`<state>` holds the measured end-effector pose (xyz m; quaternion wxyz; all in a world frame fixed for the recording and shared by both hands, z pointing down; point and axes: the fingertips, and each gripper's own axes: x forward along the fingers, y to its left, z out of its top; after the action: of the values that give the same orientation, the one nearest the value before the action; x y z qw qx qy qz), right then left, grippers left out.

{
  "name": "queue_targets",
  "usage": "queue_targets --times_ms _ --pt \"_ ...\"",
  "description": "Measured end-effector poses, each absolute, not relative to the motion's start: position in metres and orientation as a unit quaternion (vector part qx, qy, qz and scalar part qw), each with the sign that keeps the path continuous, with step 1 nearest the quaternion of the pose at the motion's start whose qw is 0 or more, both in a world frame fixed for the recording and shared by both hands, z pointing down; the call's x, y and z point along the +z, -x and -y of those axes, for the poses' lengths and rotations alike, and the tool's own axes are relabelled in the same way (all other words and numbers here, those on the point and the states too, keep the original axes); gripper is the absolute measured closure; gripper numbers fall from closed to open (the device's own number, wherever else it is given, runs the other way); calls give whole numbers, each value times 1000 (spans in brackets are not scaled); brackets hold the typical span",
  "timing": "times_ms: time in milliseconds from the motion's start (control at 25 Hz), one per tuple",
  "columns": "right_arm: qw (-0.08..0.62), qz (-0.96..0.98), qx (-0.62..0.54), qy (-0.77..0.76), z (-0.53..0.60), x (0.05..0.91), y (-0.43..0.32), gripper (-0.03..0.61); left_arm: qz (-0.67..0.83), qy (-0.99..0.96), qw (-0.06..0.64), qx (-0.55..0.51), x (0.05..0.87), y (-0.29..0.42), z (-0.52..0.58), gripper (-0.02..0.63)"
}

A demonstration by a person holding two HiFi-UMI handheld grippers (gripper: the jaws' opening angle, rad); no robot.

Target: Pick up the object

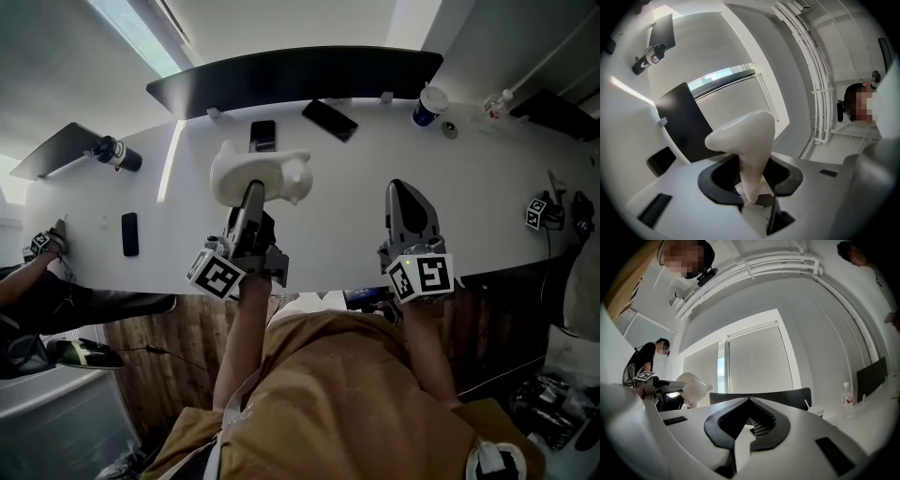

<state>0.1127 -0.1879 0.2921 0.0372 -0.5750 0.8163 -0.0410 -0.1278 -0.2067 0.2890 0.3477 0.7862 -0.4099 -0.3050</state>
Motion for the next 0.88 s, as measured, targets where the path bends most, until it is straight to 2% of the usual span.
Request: queue_targets --times_ms 880 --pt "24 -812 -35 583 195 284 -109 571 386 -796 341 -318 273 128 203 466"
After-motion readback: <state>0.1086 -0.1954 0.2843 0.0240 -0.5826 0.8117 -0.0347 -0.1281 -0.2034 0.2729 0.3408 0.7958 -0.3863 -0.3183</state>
